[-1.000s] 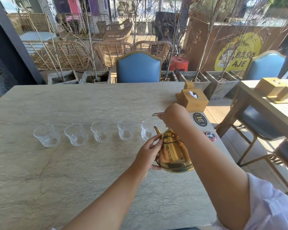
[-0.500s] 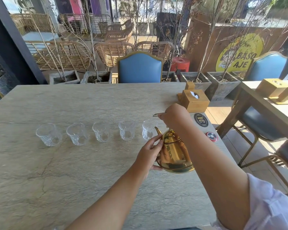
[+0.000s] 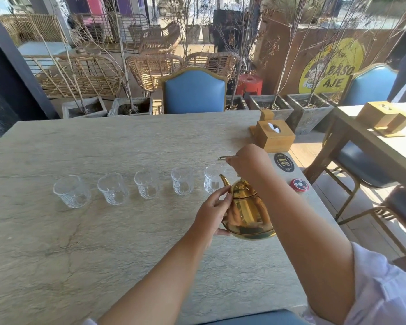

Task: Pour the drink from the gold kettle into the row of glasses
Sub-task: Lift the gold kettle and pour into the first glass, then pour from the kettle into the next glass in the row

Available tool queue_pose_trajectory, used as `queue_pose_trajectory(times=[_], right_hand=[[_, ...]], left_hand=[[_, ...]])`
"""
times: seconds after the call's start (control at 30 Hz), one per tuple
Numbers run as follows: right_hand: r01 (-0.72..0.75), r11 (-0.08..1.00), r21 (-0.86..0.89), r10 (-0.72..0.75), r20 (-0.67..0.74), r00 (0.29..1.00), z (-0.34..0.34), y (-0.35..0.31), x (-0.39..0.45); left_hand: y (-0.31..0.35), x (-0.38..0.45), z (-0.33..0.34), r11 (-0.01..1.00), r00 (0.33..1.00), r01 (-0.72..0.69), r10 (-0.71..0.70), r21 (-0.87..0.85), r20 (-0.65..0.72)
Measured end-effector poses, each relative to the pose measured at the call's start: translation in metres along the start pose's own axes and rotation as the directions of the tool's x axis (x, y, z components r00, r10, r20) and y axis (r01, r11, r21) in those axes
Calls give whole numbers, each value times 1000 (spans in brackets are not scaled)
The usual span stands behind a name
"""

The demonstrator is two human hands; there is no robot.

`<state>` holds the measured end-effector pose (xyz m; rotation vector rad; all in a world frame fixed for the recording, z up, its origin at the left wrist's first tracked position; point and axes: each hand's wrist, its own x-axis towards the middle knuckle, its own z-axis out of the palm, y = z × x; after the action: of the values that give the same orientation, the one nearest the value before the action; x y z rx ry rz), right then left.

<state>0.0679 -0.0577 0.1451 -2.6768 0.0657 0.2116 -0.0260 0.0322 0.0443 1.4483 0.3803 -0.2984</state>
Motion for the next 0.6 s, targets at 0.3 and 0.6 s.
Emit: queue_pose_trajectory(times=[0.3, 0.6], right_hand=[[-46, 960, 277, 88, -141, 986, 15, 0, -31], [16, 929, 369, 82, -247, 966, 28, -32, -67]], left_hand=[[5, 5, -34, 994, 991, -76, 67, 81, 116], [12, -6, -78, 986, 972, -129, 104, 108, 212]])
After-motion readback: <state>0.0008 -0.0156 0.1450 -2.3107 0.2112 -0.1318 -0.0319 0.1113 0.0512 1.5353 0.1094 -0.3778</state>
